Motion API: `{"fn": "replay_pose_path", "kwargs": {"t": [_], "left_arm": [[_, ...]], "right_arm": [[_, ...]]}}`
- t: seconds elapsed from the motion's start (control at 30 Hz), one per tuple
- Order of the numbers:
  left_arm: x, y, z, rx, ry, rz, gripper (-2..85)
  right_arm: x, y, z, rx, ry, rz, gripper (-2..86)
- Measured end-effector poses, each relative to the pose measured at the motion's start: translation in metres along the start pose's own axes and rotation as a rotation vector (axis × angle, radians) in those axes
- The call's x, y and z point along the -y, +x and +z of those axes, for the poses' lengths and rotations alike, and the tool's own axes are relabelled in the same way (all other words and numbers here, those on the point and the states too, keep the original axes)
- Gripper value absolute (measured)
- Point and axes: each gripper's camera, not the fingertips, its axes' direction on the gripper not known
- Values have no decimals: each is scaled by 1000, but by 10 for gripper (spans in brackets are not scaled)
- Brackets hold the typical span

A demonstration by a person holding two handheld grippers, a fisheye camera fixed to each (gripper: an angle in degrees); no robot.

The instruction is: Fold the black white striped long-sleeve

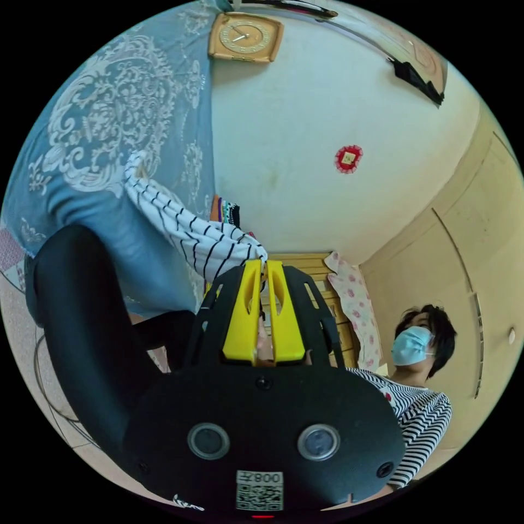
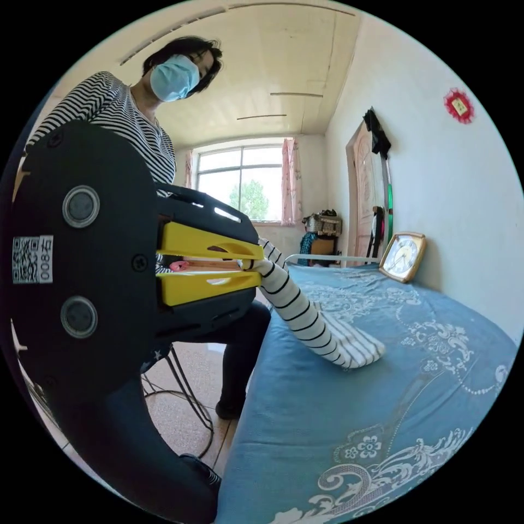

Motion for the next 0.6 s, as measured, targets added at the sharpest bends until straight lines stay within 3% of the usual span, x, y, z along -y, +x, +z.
{"fn": "replay_pose_path", "kwargs": {"t": [0.37,0.6], "left_arm": [[110,171,143,-119,-190,126,20],[200,241,267,-114,-303,101,20]], "right_arm": [[-62,146,-110,70,183,-182,21],[-53,287,-202,63,320,-185,19]]}}
